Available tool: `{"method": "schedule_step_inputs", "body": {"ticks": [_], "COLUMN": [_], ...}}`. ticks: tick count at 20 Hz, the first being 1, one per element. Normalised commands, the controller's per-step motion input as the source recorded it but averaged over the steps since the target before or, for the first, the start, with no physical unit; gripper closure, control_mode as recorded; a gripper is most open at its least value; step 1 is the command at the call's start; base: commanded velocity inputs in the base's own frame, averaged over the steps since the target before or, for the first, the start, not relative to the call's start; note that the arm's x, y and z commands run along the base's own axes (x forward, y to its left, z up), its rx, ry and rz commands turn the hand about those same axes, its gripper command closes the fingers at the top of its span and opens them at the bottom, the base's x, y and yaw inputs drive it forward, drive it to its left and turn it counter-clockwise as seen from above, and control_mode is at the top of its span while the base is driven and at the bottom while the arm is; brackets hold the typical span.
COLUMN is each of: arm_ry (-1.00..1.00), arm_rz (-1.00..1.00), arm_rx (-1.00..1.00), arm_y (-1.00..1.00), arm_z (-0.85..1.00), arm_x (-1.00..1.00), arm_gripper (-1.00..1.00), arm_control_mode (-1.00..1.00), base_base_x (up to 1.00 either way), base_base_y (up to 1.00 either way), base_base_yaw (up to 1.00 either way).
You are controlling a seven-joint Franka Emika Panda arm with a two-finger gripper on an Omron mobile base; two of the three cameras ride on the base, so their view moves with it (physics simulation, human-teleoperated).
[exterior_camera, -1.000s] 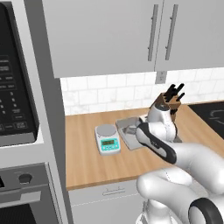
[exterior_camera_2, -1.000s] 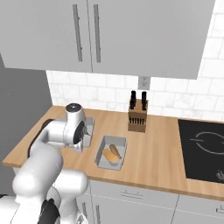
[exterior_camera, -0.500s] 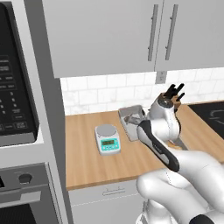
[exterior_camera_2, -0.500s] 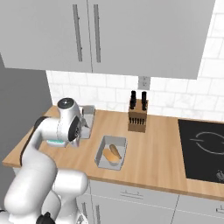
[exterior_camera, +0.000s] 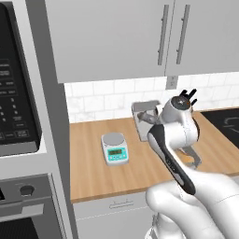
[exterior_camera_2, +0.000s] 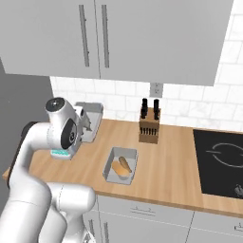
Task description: Take the meat container that has the fish and place it on the second highest rack of the freezer. Then take the vegetable container that has the sweet potato and squash and place it on the highest rack of the freezer.
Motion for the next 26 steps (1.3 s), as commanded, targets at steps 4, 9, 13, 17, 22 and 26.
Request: {"method": "schedule_step_inputs", "body": {"ticks": [4, 9, 13, 17, 22, 26], "arm_ry": [0.00, 0.00, 0.00, 0.00, 0.00, 0.00], "arm_rz": [-0.01, 0.00, 0.00, 0.00, 0.02, 0.03], "arm_rx": [0.10, 0.15, 0.07, 0.00, -0.09, -0.11], "arm_y": [0.00, 0.00, 0.00, 0.00, -0.02, -0.10], "arm_z": [0.62, 0.50, 0.38, 0.38, 0.41, 0.49], "arm_x": [-0.49, -0.56, -0.74, -0.86, -0.87, -0.72], "arm_gripper": [1.00, 1.00, 1.00, 1.00, 1.00, 1.00], "arm_control_mode": [-1.00, -1.00, -1.00, -1.00, -1.00, -1.00], "base_base_x": [0.00, 0.00, 0.00, 0.00, 0.00, 0.00], "base_base_y": [0.00, 0.00, 0.00, 0.00, 0.00, 0.00], "base_base_yaw": [0.00, 0.00, 0.00, 0.00, 0.00, 0.00]}}
